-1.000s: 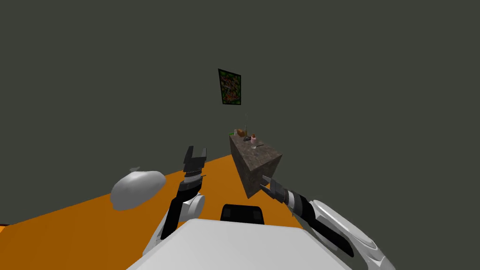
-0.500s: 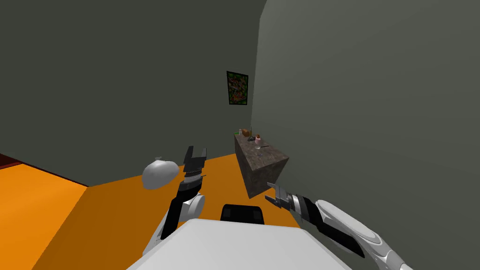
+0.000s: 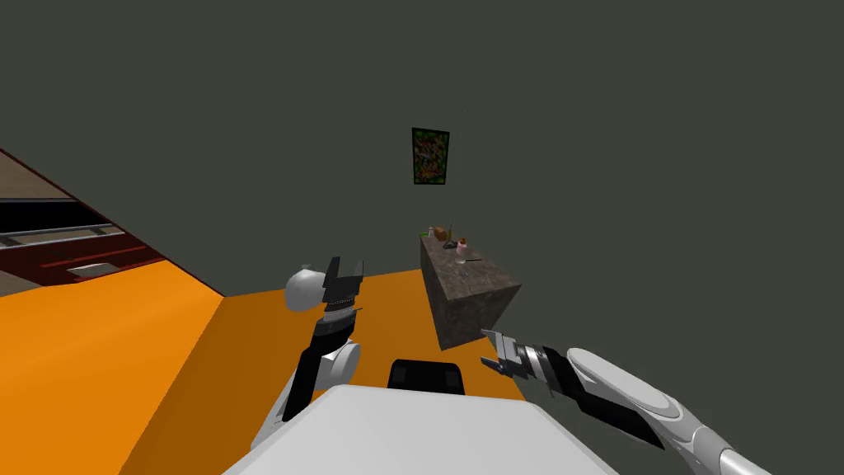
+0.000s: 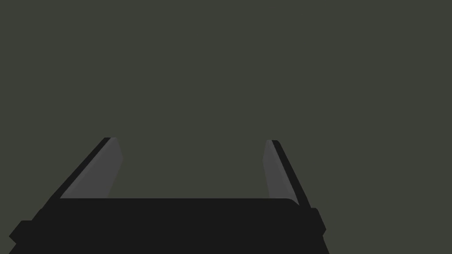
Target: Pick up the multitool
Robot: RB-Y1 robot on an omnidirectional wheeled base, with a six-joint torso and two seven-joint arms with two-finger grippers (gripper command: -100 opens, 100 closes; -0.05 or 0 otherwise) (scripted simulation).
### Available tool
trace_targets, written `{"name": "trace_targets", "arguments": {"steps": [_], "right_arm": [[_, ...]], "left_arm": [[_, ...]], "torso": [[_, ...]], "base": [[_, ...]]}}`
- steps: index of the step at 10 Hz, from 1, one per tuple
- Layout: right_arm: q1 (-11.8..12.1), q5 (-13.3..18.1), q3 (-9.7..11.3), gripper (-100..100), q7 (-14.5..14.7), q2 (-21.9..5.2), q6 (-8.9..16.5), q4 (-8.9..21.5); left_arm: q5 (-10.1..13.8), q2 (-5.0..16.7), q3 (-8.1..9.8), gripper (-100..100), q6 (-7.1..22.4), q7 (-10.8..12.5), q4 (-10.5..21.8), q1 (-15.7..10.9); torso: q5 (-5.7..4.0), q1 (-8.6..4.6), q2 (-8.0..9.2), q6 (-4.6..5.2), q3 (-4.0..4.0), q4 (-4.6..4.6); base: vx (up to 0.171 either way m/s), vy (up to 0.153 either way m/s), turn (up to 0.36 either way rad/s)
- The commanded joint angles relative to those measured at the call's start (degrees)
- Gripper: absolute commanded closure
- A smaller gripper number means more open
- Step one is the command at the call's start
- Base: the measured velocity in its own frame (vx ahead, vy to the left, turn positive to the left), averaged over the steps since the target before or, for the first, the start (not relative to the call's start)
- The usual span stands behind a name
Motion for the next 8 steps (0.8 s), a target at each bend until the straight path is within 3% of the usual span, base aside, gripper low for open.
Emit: {"name": "trace_targets", "arguments": {"steps": [1, 2, 3, 4, 8], "right_arm": [[-0.98, 2.86, 1.35, -100, 1.39, -2.86, -0.41, 2.85], [-0.98, 3.17, 1.35, -100, 1.39, -2.95, -0.41, 2.85], [-1.86, 5.51, 2.31, -100, 2.35, -5.45, -0.74, 5.15], [-1.86, 5.57, 2.31, -100, 2.35, -5.49, -0.74, 5.15], [-4.56, 12.24, 4.73, -100, 5.08, -12.17, -1.46, 11.82]], "left_arm": [[0.0, 0.0, 0.0, 0, 0.0, 0.0, 0.0, 0.0], [0.0, 0.0, -0.01, 0, 0.0, 0.0, 0.0, -0.01], [0.0, 0.0, 0.0, 0, 0.0, 0.0, 0.0, 0.0], [0.0, 0.0, -0.01, 0, 0.0, 0.0, 0.0, -0.01], [0.0, 0.0, 0.0, 0, 0.0, 0.0, 0.0, 0.0]], "torso": [[0.0, 0.0, 0.0, 0.0, 0.0, 0.0], [0.01, 0.01, 0.0, -0.07, 0.0, 0.0], [0.0, 0.03, -0.01, 0.01, 0.0, 0.0], [0.01, 0.03, -0.02, -0.06, -0.01, 0.0], [0.02, 0.08, 0.01, 0.02, 0.01, 0.01]], "base": [[-0.034, -0.029, 0.354], [-0.03, -0.028, 0.142], [-0.031, -0.023, 0.307], [-0.025, -0.025, 0.159], [-0.042, -0.009, 0.319]]}}
